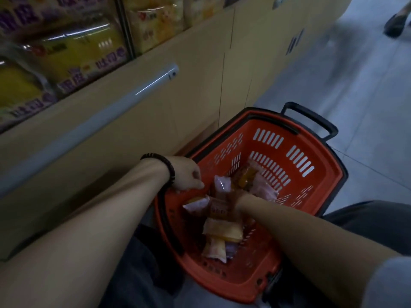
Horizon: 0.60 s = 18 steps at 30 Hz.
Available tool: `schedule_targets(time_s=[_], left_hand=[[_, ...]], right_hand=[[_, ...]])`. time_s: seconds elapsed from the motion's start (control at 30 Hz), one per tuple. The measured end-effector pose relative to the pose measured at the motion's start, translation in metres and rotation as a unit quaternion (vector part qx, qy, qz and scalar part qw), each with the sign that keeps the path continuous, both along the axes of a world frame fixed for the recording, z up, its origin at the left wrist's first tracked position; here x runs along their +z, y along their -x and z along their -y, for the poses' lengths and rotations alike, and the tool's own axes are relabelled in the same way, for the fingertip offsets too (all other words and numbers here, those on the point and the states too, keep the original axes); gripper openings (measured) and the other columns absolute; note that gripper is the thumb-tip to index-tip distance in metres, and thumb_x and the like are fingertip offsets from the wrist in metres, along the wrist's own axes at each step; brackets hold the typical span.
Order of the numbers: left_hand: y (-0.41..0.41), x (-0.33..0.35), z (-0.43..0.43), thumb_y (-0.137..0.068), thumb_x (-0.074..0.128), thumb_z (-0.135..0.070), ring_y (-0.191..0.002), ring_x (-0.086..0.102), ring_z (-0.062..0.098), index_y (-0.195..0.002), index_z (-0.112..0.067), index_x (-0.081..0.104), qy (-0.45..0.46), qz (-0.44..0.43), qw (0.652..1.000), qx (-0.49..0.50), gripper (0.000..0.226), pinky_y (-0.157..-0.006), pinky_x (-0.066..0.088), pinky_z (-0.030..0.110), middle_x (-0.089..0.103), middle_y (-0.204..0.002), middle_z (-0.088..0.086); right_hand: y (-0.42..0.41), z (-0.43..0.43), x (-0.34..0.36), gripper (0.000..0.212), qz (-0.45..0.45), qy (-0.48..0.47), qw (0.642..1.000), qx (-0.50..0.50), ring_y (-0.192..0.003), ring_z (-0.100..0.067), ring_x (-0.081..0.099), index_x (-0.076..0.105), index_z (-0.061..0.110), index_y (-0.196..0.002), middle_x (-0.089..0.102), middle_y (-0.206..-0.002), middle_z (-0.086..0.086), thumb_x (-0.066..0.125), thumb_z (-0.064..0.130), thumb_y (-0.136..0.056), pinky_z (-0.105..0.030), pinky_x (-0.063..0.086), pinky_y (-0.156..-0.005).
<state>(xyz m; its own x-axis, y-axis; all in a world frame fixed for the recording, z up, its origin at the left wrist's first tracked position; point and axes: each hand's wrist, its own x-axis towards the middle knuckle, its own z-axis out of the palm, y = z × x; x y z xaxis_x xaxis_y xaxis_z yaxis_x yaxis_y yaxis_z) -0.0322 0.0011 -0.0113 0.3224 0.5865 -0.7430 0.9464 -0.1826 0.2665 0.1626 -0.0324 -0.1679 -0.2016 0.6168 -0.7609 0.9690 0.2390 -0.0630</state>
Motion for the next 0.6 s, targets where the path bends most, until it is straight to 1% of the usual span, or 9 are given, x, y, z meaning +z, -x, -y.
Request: schedule_targets(time_s=[0.1,0.17,0.2,0.27,0.33,0.4,0.5,0.53,0.6], left_hand=[[0.000,-0.002,0.000,-0.104,0.058,-0.043,-0.086,0.075,0.022,-0.124,-0.020,0.067,0.013,0.016,1.000,0.018,0.032,-0.074,0.056,0.027,0.077,-0.111,0.009],[0.001,-0.002,-0.001,-0.104,0.058,-0.042,-0.084,0.074,0.022,-0.124,-0.018,0.067,0.010,0.026,0.999,0.024,0.032,-0.074,0.056,0.028,0.077,-0.111,0.010],[0.003,-0.002,-0.001,-0.104,0.058,-0.041,-0.082,0.073,0.021,-0.124,-0.017,0.067,0.006,0.030,0.999,0.026,0.033,-0.074,0.057,0.029,0.077,-0.110,0.010],[0.008,-0.003,-0.002,-0.104,0.059,-0.042,-0.079,0.074,0.018,-0.124,-0.018,0.066,0.001,0.032,0.999,0.031,0.032,-0.075,0.058,0.032,0.077,-0.107,0.008],[0.012,-0.004,-0.001,-0.103,0.060,-0.043,-0.081,0.077,0.018,-0.125,-0.020,0.065,-0.007,0.028,0.999,0.037,0.033,-0.072,0.058,0.032,0.076,-0.106,0.006],[0.015,-0.005,0.001,-0.101,0.064,-0.044,-0.081,0.078,0.019,-0.130,-0.020,0.062,-0.015,0.028,0.998,0.055,0.038,-0.068,0.059,0.032,0.075,-0.103,0.006],[0.013,-0.006,0.005,-0.097,0.070,-0.044,-0.065,0.074,0.011,-0.142,-0.017,0.049,0.003,0.053,0.992,0.115,0.057,-0.061,0.059,0.031,0.073,-0.096,0.006],[0.011,-0.005,0.006,-0.095,0.072,-0.046,-0.063,0.074,0.010,-0.147,-0.017,0.043,0.016,0.067,0.988,0.136,0.066,-0.063,0.061,0.032,0.071,-0.098,0.005],[0.006,-0.004,0.007,-0.088,0.077,-0.052,-0.074,0.079,0.014,-0.152,-0.016,0.036,0.043,0.100,0.980,0.167,0.083,-0.075,0.066,0.039,0.067,-0.112,0.005]], right_hand=[[0.000,-0.008,0.001,0.043,0.017,0.075,0.997,-0.015,-0.100,-0.018,0.061,0.066,0.011,-0.131,0.066,-0.127,-0.012,0.075,0.026,-0.092,-0.029,0.052,-0.089],[-0.006,-0.020,-0.002,0.050,0.017,0.067,0.997,-0.017,-0.105,-0.021,0.063,0.066,0.008,-0.133,0.065,-0.123,-0.009,0.076,0.031,-0.090,-0.033,0.054,-0.099],[-0.009,-0.027,0.001,0.052,0.006,0.050,0.998,-0.026,-0.112,-0.023,0.064,0.063,0.007,-0.137,0.064,-0.130,-0.010,0.075,0.031,-0.092,-0.034,0.053,-0.102],[-0.017,-0.035,0.027,0.051,-0.018,0.020,0.998,-0.064,-0.113,-0.029,0.068,0.061,0.008,-0.140,0.066,-0.132,-0.014,0.069,0.035,-0.097,-0.036,0.057,-0.098],[-0.028,-0.044,0.058,0.046,-0.067,-0.015,0.991,-0.112,-0.111,-0.029,0.069,0.065,0.008,-0.134,0.069,-0.127,-0.012,0.065,0.038,-0.099,-0.035,0.058,-0.094],[-0.043,-0.047,0.079,0.043,-0.179,-0.010,0.961,-0.212,-0.111,-0.027,0.068,0.064,0.010,-0.135,0.067,-0.126,-0.009,0.072,0.028,-0.096,-0.037,0.059,-0.092],[-0.063,-0.041,0.101,0.066,-0.295,0.075,0.909,-0.285,-0.117,-0.026,0.064,0.053,0.017,-0.146,0.061,-0.135,-0.005,0.083,0.016,-0.087,-0.043,0.059,-0.097],[-0.067,-0.038,0.104,0.069,-0.324,0.115,0.892,-0.293,-0.119,-0.028,0.064,0.052,0.016,-0.147,0.062,-0.138,-0.007,0.084,0.014,-0.085,-0.049,0.057,-0.101],[-0.069,-0.034,0.101,0.067,-0.395,0.197,0.840,-0.316,-0.118,-0.040,0.068,0.054,0.008,-0.141,0.067,-0.132,-0.018,0.086,0.010,-0.082,-0.062,0.052,-0.104]])
